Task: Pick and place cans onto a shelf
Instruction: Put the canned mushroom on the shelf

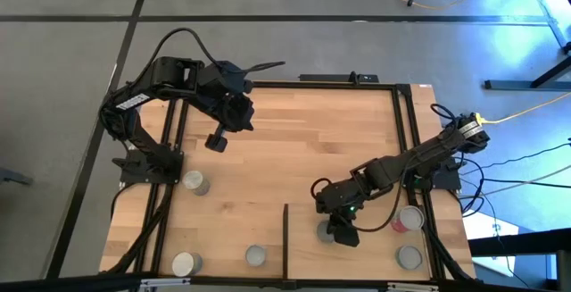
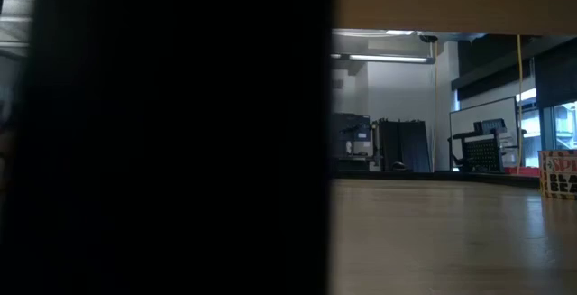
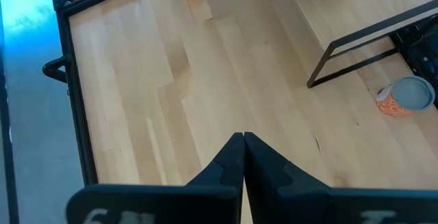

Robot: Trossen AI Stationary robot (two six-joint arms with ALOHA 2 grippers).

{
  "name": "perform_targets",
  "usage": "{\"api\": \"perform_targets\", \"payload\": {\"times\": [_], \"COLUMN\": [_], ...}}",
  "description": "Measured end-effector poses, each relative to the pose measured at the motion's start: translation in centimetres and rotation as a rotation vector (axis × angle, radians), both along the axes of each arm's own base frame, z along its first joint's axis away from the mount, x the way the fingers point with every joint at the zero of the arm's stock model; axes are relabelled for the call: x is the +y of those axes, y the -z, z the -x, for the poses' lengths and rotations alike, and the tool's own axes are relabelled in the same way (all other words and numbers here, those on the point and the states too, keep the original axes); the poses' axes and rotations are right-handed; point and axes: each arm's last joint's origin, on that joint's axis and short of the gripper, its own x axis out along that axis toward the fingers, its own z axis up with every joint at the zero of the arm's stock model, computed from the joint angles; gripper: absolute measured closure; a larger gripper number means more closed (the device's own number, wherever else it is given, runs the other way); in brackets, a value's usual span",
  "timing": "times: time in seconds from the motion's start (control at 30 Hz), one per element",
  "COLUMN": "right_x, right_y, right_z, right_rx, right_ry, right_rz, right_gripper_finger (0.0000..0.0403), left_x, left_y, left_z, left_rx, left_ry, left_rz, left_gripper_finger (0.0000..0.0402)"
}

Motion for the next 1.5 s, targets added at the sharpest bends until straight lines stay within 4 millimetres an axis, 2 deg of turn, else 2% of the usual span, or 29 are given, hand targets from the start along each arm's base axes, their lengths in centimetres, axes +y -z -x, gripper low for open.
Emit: {"api": "perform_targets", "payload": {"times": [0.43,0.77,1.07,1.17,1.27,1.4,1.5], "right_x": [1.3,4.0,5.3,5.4,5.2,4.5,3.6], "right_y": [-2.1,-2.2,-2.4,-2.6,-3.6,-6.5,-7.5], "right_z": [3.1,5.2,6.3,6.6,6.3,5.5,4.8], "right_rx": [0.278,0.429,0.524,0.507,0.427,0.217,0.084], "right_ry": [-0.002,-0.038,-0.032,-0.029,-0.002,0.030,0.049], "right_rz": [0.094,0.002,-0.043,-0.036,-0.020,0.027,0.115], "right_gripper_finger": [0.0393,0.0393,0.0393,0.0393,0.0393,0.0393,0.0393], "left_x": [0.0,0.5,1.4,1.6,1.8,1.8,1.8], "left_y": [0.2,0.2,0.2,0.2,0.2,0.2,0.2], "left_z": [0.2,0.3,0.4,0.4,0.4,0.4,0.4], "left_rx": [0.030,0.034,0.033,0.033,0.032,0.028,0.028], "left_ry": [0.007,-0.013,-0.045,-0.053,-0.054,-0.036,-0.037], "left_rz": [-0.003,-0.003,-0.006,-0.007,-0.001,0.028,0.027], "left_gripper_finger": [0.0402,0.0402,0.0402,0.0402,0.0401,0.0402,0.0401]}}
